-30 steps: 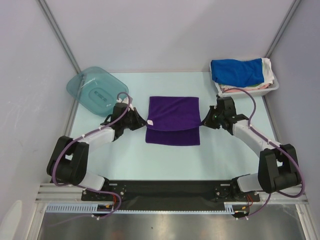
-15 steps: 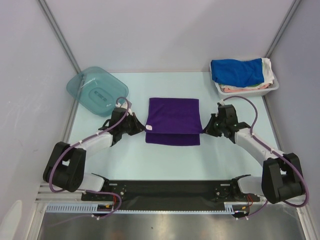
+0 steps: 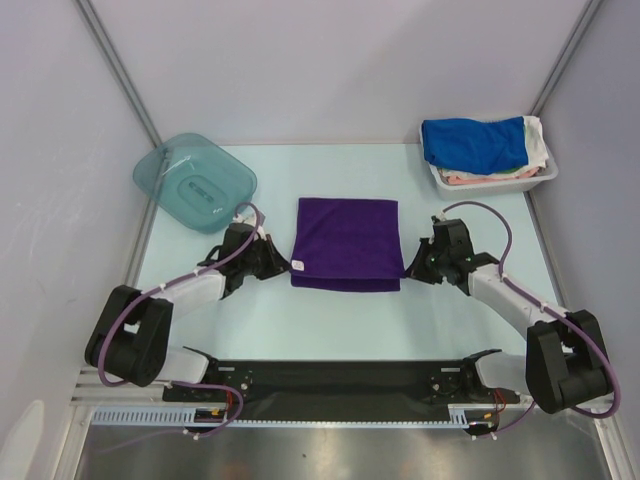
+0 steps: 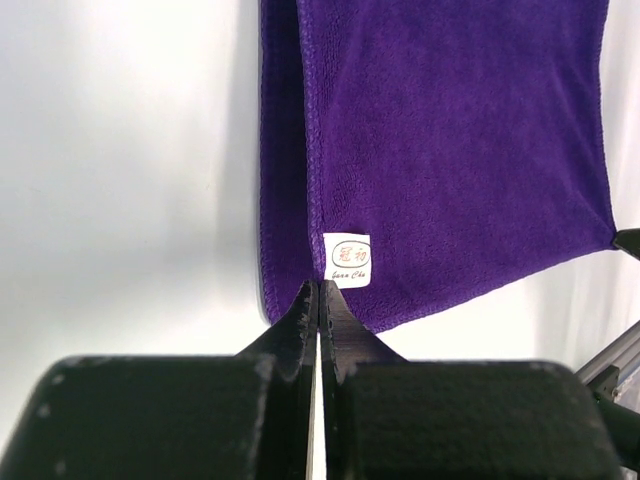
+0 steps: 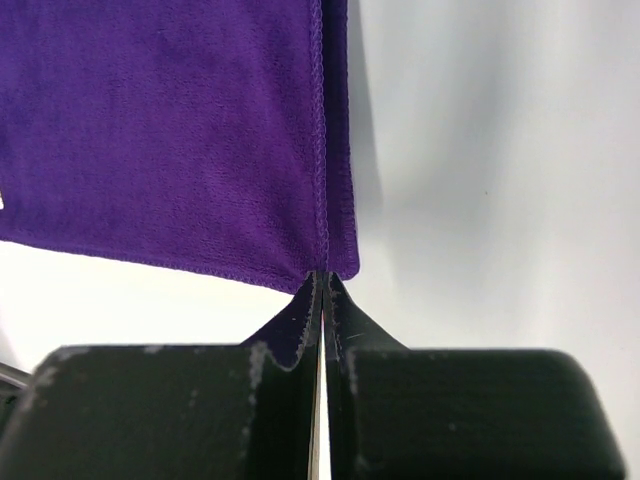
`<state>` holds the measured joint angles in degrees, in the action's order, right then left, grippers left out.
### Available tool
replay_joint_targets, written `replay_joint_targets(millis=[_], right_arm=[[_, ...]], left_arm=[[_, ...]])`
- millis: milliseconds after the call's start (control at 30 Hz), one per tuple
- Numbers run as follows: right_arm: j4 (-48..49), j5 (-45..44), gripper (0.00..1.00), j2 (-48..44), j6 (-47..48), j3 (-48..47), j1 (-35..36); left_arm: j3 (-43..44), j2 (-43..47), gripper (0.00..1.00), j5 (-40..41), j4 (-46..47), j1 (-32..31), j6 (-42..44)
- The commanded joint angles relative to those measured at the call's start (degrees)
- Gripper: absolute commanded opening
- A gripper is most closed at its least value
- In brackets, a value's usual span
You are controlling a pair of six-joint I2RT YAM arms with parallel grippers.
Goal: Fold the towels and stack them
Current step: Fold the towel
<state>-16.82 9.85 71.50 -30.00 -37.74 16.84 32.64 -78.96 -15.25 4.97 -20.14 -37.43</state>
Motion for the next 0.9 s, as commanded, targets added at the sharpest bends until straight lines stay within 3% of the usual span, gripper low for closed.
replay_joint_targets(millis=[0,867], right_arm=[[0.91,-1.06,0.00,-1.63,0.03,0.56,0.39],[-1.02,-2.73,0.00,-6.73,-1.11,3.63,1.70]], left_arm=[[-1.18,1.97,0.00,-0.14,1.00,-0.69,1.22],[-4.52,8.12,0.00,1.71,-1.72,-0.95,1.66]])
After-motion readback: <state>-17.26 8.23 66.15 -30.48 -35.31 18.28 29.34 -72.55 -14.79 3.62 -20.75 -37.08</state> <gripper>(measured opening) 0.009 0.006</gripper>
